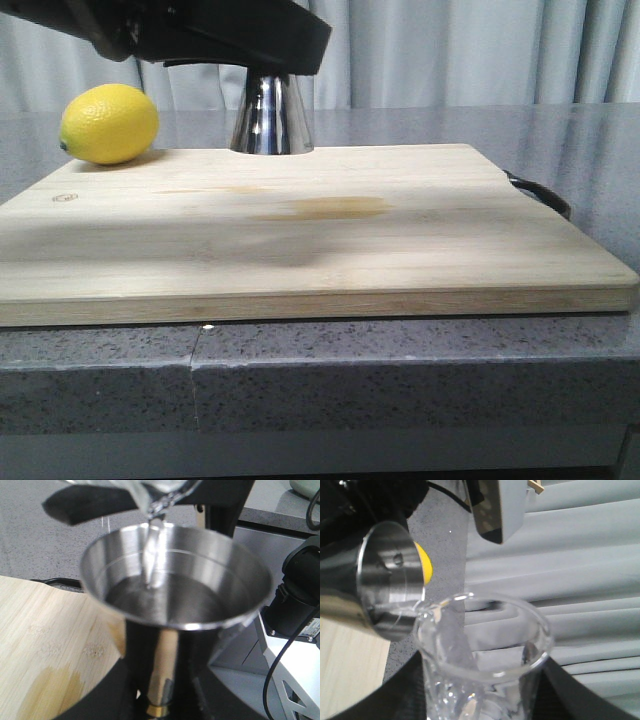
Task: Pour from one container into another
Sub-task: 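Tilt the beaker with the right gripper, pouring liquid into the jigger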
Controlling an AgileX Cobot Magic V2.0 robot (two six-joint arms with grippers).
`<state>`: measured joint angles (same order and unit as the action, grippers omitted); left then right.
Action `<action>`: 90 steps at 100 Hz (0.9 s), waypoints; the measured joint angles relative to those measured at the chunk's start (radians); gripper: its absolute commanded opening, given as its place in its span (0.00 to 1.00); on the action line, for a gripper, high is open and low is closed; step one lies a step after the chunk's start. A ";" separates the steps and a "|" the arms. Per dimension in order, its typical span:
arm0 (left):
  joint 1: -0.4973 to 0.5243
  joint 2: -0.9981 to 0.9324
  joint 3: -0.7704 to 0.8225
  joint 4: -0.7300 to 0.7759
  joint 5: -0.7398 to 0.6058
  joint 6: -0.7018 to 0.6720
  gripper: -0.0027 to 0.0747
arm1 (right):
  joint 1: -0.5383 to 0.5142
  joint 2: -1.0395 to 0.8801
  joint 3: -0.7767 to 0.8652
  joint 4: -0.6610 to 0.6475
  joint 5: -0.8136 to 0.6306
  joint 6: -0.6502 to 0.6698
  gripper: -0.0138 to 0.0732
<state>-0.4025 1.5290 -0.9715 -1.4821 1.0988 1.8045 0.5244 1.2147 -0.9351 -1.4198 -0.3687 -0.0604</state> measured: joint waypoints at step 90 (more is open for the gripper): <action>0.000 0.000 0.000 0.000 0.000 0.000 0.01 | 0.000 0.000 0.000 -0.011 0.000 -0.011 0.26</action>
<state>-0.4025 1.5290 -0.9715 -1.4821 1.0988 1.8045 0.5244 1.2147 -0.9351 -1.4304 -0.3687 -0.0711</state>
